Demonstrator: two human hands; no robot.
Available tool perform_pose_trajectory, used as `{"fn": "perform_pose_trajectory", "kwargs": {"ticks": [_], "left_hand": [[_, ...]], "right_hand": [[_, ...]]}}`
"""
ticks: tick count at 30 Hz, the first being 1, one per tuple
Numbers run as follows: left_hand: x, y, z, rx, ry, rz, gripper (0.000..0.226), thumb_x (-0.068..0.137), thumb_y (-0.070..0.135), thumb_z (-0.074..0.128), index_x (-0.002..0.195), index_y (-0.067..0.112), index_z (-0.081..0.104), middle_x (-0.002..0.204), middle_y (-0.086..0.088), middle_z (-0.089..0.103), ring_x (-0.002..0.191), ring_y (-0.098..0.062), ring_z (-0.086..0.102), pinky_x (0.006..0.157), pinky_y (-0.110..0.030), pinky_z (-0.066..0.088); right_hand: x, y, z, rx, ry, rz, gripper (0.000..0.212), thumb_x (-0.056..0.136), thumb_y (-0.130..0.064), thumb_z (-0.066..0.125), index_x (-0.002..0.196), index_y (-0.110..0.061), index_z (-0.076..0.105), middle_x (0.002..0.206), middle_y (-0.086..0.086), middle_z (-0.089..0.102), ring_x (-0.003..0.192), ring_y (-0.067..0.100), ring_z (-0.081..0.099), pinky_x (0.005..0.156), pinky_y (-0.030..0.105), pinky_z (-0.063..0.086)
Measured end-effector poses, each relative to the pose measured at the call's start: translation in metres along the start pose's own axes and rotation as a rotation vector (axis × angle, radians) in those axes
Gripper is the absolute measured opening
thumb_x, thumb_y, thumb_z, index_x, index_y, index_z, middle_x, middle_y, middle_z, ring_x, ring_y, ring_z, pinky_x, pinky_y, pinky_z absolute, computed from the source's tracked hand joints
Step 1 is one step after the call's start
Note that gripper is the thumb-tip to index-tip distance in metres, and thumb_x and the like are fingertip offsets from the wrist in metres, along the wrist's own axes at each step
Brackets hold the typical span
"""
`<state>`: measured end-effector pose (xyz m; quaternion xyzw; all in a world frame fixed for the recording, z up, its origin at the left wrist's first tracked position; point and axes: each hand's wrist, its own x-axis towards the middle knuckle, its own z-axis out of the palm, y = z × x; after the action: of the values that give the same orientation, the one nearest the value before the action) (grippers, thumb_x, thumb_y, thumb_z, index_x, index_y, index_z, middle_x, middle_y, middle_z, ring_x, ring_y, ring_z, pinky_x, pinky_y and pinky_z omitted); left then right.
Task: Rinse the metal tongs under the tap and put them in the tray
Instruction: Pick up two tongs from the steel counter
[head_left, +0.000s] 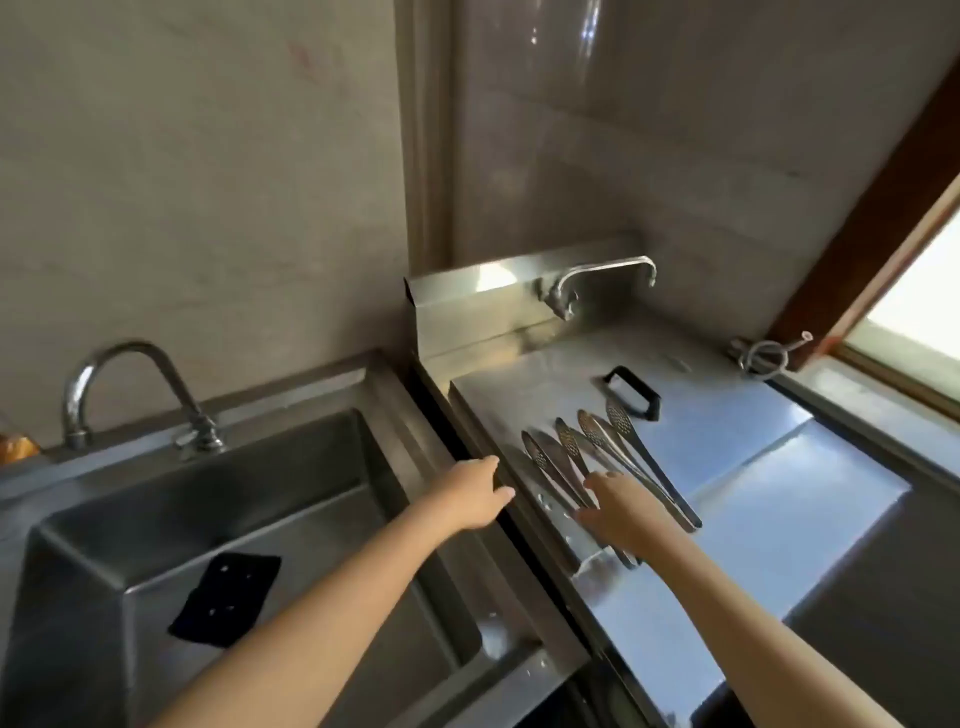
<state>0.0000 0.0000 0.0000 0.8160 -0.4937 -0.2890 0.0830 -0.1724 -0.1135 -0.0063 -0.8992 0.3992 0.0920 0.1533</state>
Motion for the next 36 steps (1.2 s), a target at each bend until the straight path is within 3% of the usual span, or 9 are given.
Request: {"fn": "perform_pose_trajectory", "kwargs": {"ticks": [3, 6, 10, 21, 28, 32, 36], "left_hand": [[0.013, 0.015, 0.042, 0.066, -0.055, 0.034, 0.066, 0.097, 0.043, 0.033, 0.149, 0.02, -0.001, 0.158, -0.002, -0.003, 0.145, -0.022, 0.001, 0.116, -0.045, 0.014], [0.03, 0.021, 0.077, 0.132, -0.033, 0.068, 0.066, 0.097, 0.043, 0.03, 0.148, 0.022, -0.006, 0.157, 0.001, -0.013, 0.144, -0.019, -0.01, 0.117, -0.044, 0.004], [0.049, 0.02, 0.105, 0.209, -0.022, 0.131, 0.064, 0.097, 0.045, 0.026, 0.148, 0.022, -0.006, 0.157, 0.003, -0.015, 0.143, -0.016, -0.015, 0.117, -0.042, -0.004], [0.064, 0.004, 0.129, 0.301, 0.056, 0.176, 0.071, 0.093, 0.056, 0.021, 0.147, 0.022, -0.009, 0.155, 0.004, -0.018, 0.142, -0.012, -0.019, 0.111, -0.035, -0.014], [0.062, 0.001, 0.113, 0.228, 0.023, 0.156, 0.071, 0.092, 0.06, 0.015, 0.148, 0.021, -0.005, 0.157, 0.002, -0.015, 0.142, -0.013, -0.019, 0.113, -0.037, -0.013], [0.049, -0.017, 0.083, 0.039, 0.057, 0.064, 0.076, 0.09, 0.063, 0.018, 0.148, 0.019, -0.003, 0.158, -0.001, -0.009, 0.143, -0.016, -0.015, 0.116, -0.039, -0.009], [0.014, -0.044, 0.029, -0.569, 0.137, -0.014, 0.087, 0.079, 0.07, 0.039, 0.149, 0.027, 0.008, 0.158, 0.004, 0.0, 0.144, -0.015, -0.004, 0.117, -0.041, 0.004]], "right_hand": [[0.0, 0.015, 0.023, -0.019, 0.106, 0.119, 0.039, 0.087, -0.034, 0.057, 0.116, -0.009, 0.049, 0.121, 0.009, 0.053, 0.115, 0.026, 0.048, 0.086, 0.036, 0.045], [0.006, 0.027, 0.043, -0.072, 0.152, 0.153, 0.044, 0.088, -0.036, 0.057, 0.121, -0.009, 0.046, 0.125, 0.009, 0.051, 0.12, 0.027, 0.044, 0.093, 0.036, 0.042], [0.017, 0.04, 0.06, -0.083, 0.166, 0.153, 0.045, 0.089, -0.037, 0.055, 0.123, -0.008, 0.047, 0.125, 0.01, 0.05, 0.12, 0.027, 0.042, 0.097, 0.035, 0.039], [0.029, 0.051, 0.074, 0.087, 0.303, 0.142, 0.028, 0.093, -0.026, 0.049, 0.111, -0.005, 0.053, 0.115, 0.011, 0.051, 0.11, 0.029, 0.046, 0.087, 0.036, 0.042], [0.023, 0.037, 0.049, 0.27, 0.278, 0.068, 0.026, 0.095, -0.026, 0.043, 0.109, -0.007, 0.053, 0.111, 0.009, 0.047, 0.087, 0.03, 0.058, 0.072, 0.039, 0.049], [0.027, 0.006, 0.023, 0.33, 0.257, -0.071, 0.026, 0.094, -0.026, 0.045, 0.108, -0.006, 0.055, 0.107, 0.009, 0.049, 0.085, 0.028, 0.058, 0.078, 0.043, 0.049], [0.031, -0.044, -0.005, 0.402, 0.268, -0.256, 0.022, 0.092, -0.024, 0.05, 0.103, -0.007, 0.06, 0.094, 0.004, 0.051, 0.086, 0.024, 0.054, 0.072, 0.03, 0.04]]}}
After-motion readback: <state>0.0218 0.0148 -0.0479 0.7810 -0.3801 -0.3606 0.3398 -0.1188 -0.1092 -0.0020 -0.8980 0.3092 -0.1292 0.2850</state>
